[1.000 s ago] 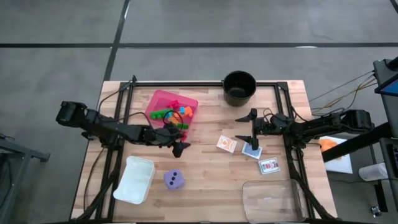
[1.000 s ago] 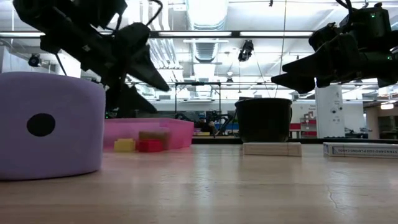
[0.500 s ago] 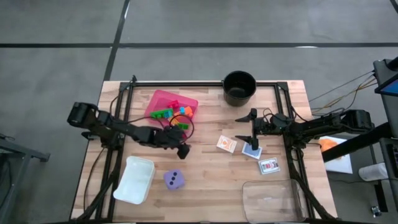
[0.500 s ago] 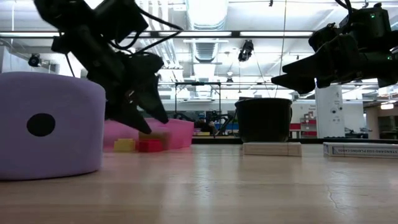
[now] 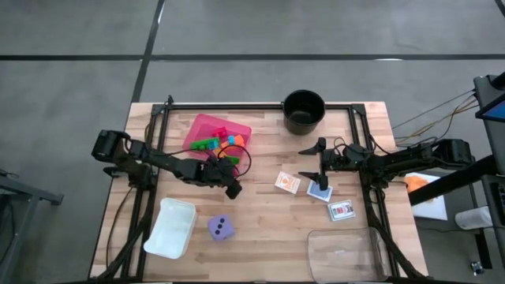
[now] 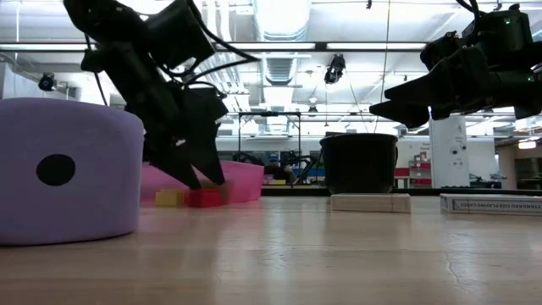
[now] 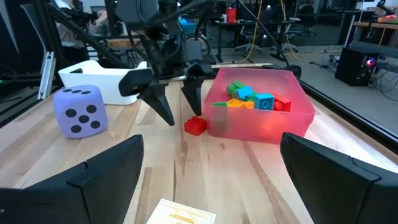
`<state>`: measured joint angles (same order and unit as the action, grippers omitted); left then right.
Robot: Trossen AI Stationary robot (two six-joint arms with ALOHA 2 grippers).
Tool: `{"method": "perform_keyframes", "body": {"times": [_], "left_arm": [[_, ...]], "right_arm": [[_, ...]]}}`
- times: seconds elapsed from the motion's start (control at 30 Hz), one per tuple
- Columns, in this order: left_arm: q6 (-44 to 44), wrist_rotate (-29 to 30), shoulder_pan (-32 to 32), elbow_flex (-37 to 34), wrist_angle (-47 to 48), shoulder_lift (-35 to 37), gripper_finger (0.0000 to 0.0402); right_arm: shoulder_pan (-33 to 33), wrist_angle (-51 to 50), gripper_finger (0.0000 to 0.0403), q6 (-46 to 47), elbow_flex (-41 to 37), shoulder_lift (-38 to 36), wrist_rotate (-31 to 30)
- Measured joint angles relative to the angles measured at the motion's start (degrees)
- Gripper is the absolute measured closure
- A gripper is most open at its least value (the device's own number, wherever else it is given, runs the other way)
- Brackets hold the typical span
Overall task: Pick & Place Toys
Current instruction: Put the red game piece into the red bin
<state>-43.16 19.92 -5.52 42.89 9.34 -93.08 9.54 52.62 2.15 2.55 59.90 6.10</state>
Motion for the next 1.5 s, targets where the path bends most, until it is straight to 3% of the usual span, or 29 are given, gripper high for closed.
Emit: {"method": "perform_keyframes", "body": {"times": [0.57, 0.83, 1.03, 1.27, 1.5], "left_arm": [[0.9, 2.0, 2.3, 0.0, 1.3, -0.7, 0.0071], [1.2, 1.9, 2.3, 1.6, 0.8, -6.5, 0.0079], [2.3, 1.1, 2.3, 5.3, 4.5, -8.7, 0.0134], [2.7, 0.4, 2.2, 6.8, 8.4, -8.3, 0.0265], [4.6, -0.2, 1.7, 6.7, 7.9, -8.3, 0.0267]], "right_arm": [[0.0, 0.0, 0.0025, 0.0, 0.0, 0.0, 0.0], [0.0, 0.0, 0.0025, 0.0, 0.0, 0.0, 0.0], [0.0, 0.0, 0.0025, 0.0, 0.0, 0.0, 0.0], [0.0, -0.2, 0.0025, 0.0, 0.0, 0.0, 0.0], [0.0, -0.2, 0.0025, 0.0, 0.0, 0.0, 0.0]]}}
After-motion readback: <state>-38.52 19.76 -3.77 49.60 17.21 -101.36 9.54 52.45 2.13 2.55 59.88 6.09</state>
